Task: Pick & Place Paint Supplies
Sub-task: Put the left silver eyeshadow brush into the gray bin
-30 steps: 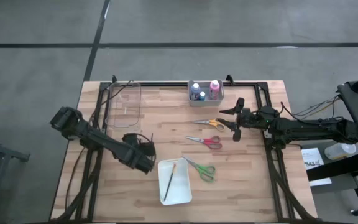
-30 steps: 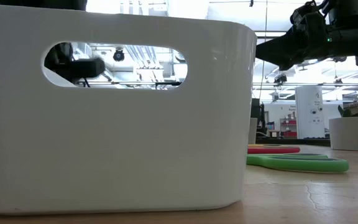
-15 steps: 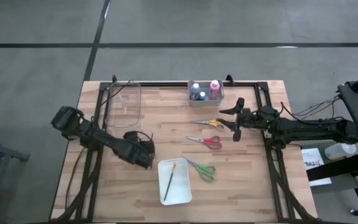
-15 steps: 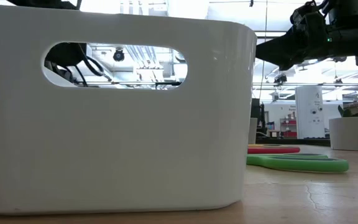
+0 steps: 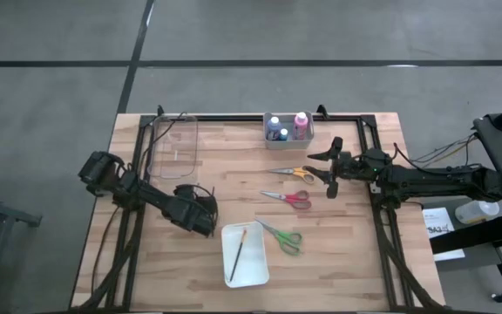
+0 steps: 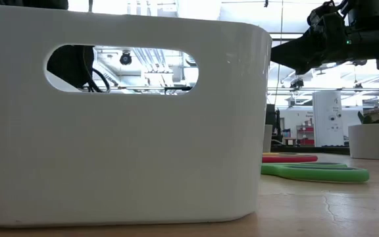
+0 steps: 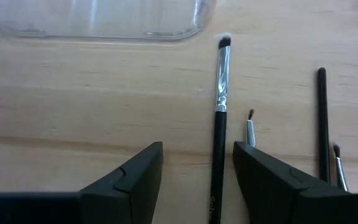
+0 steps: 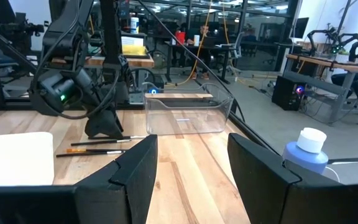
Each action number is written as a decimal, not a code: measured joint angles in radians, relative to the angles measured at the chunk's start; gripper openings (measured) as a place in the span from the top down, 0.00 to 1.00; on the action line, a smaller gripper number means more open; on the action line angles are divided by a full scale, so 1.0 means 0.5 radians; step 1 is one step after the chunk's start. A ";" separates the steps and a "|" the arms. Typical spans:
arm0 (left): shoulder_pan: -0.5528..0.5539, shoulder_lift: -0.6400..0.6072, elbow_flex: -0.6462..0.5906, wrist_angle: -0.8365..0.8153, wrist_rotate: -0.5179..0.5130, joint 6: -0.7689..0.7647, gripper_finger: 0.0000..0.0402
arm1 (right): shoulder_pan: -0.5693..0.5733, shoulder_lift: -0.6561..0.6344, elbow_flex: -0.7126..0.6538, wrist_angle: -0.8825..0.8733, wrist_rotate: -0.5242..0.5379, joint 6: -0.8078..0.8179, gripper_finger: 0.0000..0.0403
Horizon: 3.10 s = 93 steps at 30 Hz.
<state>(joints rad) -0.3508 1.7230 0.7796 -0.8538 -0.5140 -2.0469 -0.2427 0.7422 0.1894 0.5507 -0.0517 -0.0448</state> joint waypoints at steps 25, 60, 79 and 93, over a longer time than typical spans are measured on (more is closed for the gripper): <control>0.000 0.091 0.006 0.093 -0.060 0.017 0.68 | 0.001 0.000 0.000 0.000 0.000 0.000 0.52; 0.001 0.033 0.002 0.145 -0.056 0.087 0.98 | -0.001 0.000 -0.002 0.000 0.000 0.000 0.52; -0.002 -0.040 0.000 0.143 -0.031 0.170 0.99 | 0.001 0.000 -0.002 0.000 0.000 0.000 0.52; 0.000 -0.037 -0.001 0.138 -0.046 0.175 0.98 | 0.001 0.000 -0.002 0.000 0.000 0.000 0.52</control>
<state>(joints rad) -0.3508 1.7042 0.7792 -0.7846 -0.5372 -1.9594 -0.2424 0.7422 0.1886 0.5507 -0.0517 -0.0448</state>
